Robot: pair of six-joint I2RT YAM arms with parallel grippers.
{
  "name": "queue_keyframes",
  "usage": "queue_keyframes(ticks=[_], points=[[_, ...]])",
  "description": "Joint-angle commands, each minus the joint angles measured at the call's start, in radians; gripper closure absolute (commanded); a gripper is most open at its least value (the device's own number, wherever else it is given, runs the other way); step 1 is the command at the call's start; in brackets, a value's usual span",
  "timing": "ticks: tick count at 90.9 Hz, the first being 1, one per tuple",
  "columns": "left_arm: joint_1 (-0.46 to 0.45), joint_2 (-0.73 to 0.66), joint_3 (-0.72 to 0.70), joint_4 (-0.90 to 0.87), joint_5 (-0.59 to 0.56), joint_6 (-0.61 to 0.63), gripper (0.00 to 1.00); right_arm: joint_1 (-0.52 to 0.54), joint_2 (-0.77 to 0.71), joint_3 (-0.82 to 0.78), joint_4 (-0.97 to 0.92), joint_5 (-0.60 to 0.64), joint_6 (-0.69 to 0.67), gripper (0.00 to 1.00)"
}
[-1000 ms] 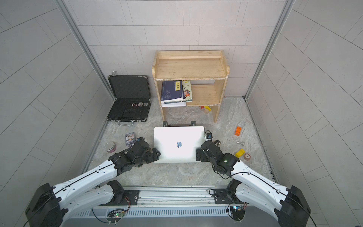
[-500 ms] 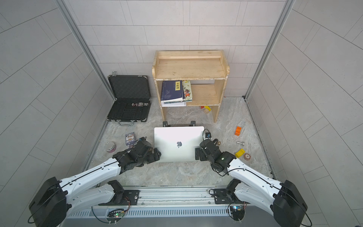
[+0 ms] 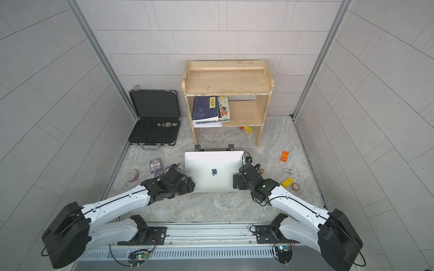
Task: Close the laptop lid and set it aside
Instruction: Close the lid of the laptop.
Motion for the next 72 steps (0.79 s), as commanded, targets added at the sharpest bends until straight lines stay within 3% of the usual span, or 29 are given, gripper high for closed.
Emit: queue_keyframes(ticks=[1,72], points=[[0.009,0.042,0.014,0.018,-0.063,0.003,0.05,-0.014,0.018,0.001,0.036,-0.008,-0.018,0.00],[0.009,0.101,0.127,0.129,-0.067,0.111,0.05,-0.033,0.089,0.092,0.081,-0.082,-0.057,0.01]])
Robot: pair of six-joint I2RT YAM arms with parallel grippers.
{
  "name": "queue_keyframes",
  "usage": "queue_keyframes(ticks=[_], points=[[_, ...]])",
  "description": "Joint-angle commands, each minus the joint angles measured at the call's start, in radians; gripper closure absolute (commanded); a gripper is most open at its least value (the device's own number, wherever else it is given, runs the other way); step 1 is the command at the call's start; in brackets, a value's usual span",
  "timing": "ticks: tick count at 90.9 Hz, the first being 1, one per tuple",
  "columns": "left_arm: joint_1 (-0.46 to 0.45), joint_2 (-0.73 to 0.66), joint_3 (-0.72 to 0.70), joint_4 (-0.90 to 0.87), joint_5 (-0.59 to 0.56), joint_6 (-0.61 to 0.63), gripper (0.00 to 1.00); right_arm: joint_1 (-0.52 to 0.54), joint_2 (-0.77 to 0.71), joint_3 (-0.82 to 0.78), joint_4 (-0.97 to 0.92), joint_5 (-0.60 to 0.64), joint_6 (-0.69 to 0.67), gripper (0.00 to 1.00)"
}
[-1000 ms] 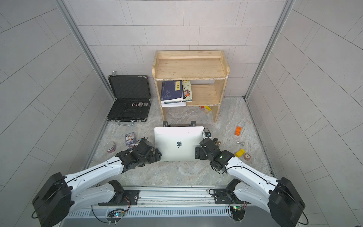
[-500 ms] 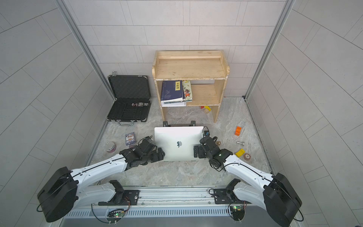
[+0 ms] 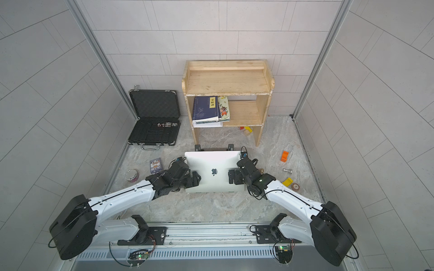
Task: Close the laptop lid and set it aside
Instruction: Close the lid of the laptop.
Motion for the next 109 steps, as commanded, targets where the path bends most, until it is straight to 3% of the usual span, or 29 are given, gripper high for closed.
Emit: queue_keyframes(ticks=[1,49,109], points=[[0.012,0.021,0.042,0.020,-0.055,0.019,0.05,-0.005,0.000,0.031,-0.003,0.004,-0.015,0.01],[0.011,0.042,0.137,0.028,-0.021,0.070,0.05,-0.002,0.043,0.161,-0.008,-0.062,-0.045,0.03],[-0.007,0.056,0.230,0.039,0.017,0.109,0.06,0.006,0.070,0.247,-0.038,-0.061,-0.055,0.03]])
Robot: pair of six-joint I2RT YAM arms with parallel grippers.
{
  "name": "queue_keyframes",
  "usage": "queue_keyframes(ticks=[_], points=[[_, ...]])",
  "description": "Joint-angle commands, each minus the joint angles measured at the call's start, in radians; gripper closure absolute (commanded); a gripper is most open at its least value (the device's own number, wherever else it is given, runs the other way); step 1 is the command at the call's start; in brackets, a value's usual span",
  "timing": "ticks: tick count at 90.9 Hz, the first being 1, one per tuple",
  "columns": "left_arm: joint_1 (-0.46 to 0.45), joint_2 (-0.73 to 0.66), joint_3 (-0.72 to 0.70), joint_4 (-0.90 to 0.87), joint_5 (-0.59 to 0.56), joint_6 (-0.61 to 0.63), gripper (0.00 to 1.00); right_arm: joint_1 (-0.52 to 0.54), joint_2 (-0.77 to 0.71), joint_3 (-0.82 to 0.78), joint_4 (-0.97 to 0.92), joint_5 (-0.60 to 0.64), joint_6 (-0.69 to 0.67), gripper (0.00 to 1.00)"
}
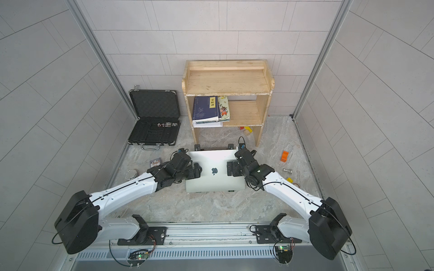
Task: Close the laptop lid and set it aside
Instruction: Close the lid of the laptop.
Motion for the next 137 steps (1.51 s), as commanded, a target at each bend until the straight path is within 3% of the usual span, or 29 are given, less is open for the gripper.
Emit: queue_keyframes(ticks=[1,41,86,137], points=[[-0.021,0.004,0.079,0.111,0.053,0.038,0.06,0.018,0.004,0.062,0.080,-0.063,-0.019,0.03],[-0.050,0.015,0.163,0.062,0.006,0.063,0.06,0.022,0.022,0.048,0.084,-0.048,-0.015,0.03],[-0.021,-0.073,-0.016,0.064,-0.132,0.023,0.02,0.012,-0.022,-0.048,0.096,-0.032,-0.018,0.00],[0.005,-0.231,-0.251,0.166,-0.065,0.007,0.04,-0.069,-0.221,-0.233,0.107,-0.096,-0.023,0.00]])
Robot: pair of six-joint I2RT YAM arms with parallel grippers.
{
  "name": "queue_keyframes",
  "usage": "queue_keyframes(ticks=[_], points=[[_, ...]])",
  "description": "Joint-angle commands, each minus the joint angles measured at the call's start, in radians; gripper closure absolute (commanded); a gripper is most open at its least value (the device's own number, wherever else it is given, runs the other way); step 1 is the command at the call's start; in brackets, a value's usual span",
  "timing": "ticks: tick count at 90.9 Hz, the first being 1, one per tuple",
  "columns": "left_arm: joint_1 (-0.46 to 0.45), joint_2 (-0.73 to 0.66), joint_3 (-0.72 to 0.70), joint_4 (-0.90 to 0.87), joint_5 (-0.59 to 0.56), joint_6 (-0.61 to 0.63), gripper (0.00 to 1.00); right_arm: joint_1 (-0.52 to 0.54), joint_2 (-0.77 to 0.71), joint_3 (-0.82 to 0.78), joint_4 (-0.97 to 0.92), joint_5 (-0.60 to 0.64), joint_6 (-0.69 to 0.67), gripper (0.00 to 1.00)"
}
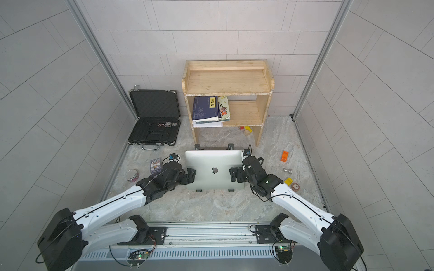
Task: Close the laptop lid and set it aside
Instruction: Close the lid of the laptop, then pick up the laptop from the computer stand.
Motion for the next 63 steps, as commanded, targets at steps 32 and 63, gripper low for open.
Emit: queue_keyframes(ticks=[32,63], points=[[0.006,-0.024,-0.100,0.112,0.062,-0.010,0.07,-0.096,-0.068,-0.138,0.107,-0.150,0.028,0.05],[0.010,0.031,-0.154,0.238,0.105,-0.010,0.10,-0.147,-0.081,-0.198,0.178,-0.224,0.065,0.16]])
